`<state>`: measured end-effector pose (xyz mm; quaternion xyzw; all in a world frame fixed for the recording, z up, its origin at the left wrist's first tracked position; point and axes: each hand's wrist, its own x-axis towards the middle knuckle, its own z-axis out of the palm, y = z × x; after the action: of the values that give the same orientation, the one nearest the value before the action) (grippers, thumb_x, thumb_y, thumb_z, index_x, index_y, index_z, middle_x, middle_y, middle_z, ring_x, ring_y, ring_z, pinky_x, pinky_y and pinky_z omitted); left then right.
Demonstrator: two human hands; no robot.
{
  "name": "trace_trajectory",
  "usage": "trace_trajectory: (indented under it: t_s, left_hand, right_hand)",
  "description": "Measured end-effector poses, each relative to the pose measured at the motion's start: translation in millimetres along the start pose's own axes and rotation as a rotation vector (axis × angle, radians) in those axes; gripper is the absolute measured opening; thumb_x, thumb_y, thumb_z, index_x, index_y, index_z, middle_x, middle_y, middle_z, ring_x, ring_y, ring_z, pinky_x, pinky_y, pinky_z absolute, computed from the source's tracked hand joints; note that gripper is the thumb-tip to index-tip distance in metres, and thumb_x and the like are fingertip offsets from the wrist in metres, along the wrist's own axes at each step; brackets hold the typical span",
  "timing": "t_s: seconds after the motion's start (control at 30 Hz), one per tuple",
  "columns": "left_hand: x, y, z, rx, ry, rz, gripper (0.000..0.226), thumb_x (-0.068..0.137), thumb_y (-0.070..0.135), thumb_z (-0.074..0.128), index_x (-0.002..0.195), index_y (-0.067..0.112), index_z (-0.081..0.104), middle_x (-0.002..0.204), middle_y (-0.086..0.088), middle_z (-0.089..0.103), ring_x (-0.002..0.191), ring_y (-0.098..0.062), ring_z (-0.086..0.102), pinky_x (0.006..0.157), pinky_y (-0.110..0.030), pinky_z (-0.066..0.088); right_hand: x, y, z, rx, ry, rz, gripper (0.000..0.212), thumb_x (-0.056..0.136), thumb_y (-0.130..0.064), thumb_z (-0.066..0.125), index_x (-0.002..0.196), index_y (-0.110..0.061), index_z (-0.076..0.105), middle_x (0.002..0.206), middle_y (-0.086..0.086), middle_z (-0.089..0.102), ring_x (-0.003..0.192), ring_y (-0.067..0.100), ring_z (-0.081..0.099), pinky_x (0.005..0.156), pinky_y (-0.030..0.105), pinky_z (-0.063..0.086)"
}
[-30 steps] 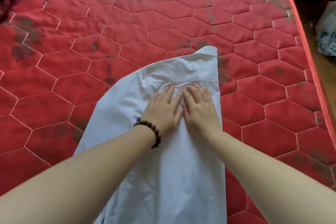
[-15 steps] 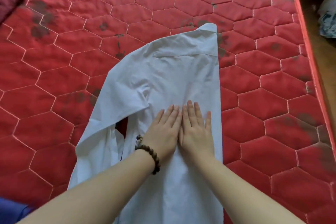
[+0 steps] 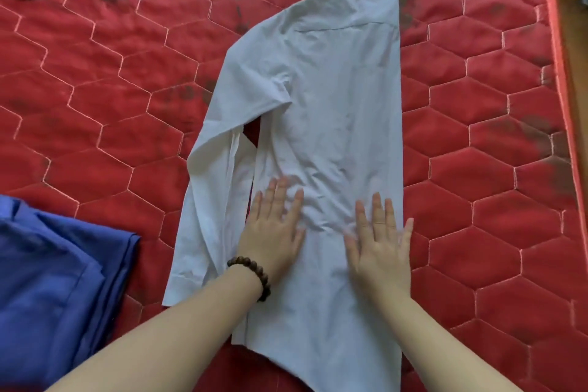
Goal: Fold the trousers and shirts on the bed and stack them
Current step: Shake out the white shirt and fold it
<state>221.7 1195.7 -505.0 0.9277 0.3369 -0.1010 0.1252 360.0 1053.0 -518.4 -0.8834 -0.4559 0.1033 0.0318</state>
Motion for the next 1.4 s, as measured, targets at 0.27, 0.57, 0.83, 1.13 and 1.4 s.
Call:
trace_trajectory:
  t_s: [0.27, 0.57, 0.83, 1.13, 1.4]
  left_hand:
    - [-70.4, -40.0, 22.7, 0.046, -0.122, -0.115, 0.079, 0.083, 0.069, -0.007, 0.148, 0.024, -0.002, 0.156, -0.004, -0.007, 0.147, -0.024, 0.001, 0.119, -0.044, 0.005]
    - [-103.9, 6.8, 11.9, -0.494, 0.111, -0.485, 0.050, 0.082, 0.025, 0.071, 0.122, 0.005, 0.050, 0.115, -0.014, 0.055, 0.103, -0.033, 0.055, 0.081, -0.040, 0.045]
    - [-97.7, 7.5, 12.2, -0.573, 0.090, -0.741, 0.033, 0.088, 0.040, 0.061, 0.102, 0.013, 0.051, 0.099, -0.007, 0.054, 0.085, -0.023, 0.052, 0.071, -0.031, 0.038]
    - [-110.6, 14.8, -4.1, -0.915, 0.332, -0.598, 0.047, 0.094, 0.031, 0.055, 0.066, -0.003, 0.040, 0.060, -0.014, 0.038, 0.055, -0.015, 0.034, 0.048, -0.023, 0.025]
    - [-93.1, -0.7, 5.3, -0.826, 0.161, -0.674, 0.025, 0.090, 0.040, 0.057, 0.083, 0.017, 0.063, 0.077, 0.008, 0.060, 0.077, -0.015, 0.056, 0.064, -0.027, 0.039]
  right_hand:
    - [-64.4, 12.1, 11.1, -0.019, -0.104, -0.081, 0.058, 0.095, -0.046, 0.027, 0.149, -0.024, 0.027, 0.158, 0.003, 0.019, 0.147, 0.020, 0.011, 0.115, 0.058, 0.009]
    - [-100.9, 13.7, -16.3, 0.173, -0.005, 0.456, 0.070, 0.089, -0.042, 0.059, 0.148, -0.014, 0.033, 0.126, 0.017, 0.049, 0.110, 0.036, 0.051, 0.088, 0.047, 0.041]
    - [-106.0, 11.4, -26.8, 0.394, -0.134, 0.635, 0.033, 0.098, -0.041, 0.041, 0.103, -0.008, 0.045, 0.098, 0.016, 0.064, 0.088, 0.038, 0.060, 0.068, 0.040, 0.042]
    - [-112.4, 11.6, -33.2, 0.662, 0.020, 0.639, 0.037, 0.097, -0.037, 0.048, 0.068, -0.016, 0.036, 0.062, 0.002, 0.051, 0.062, 0.029, 0.048, 0.057, 0.039, 0.037]
    - [-98.2, 19.9, -30.4, 0.514, -0.062, 0.629, 0.038, 0.094, -0.046, 0.048, 0.108, -0.011, 0.052, 0.101, 0.009, 0.064, 0.092, 0.032, 0.059, 0.070, 0.037, 0.042]
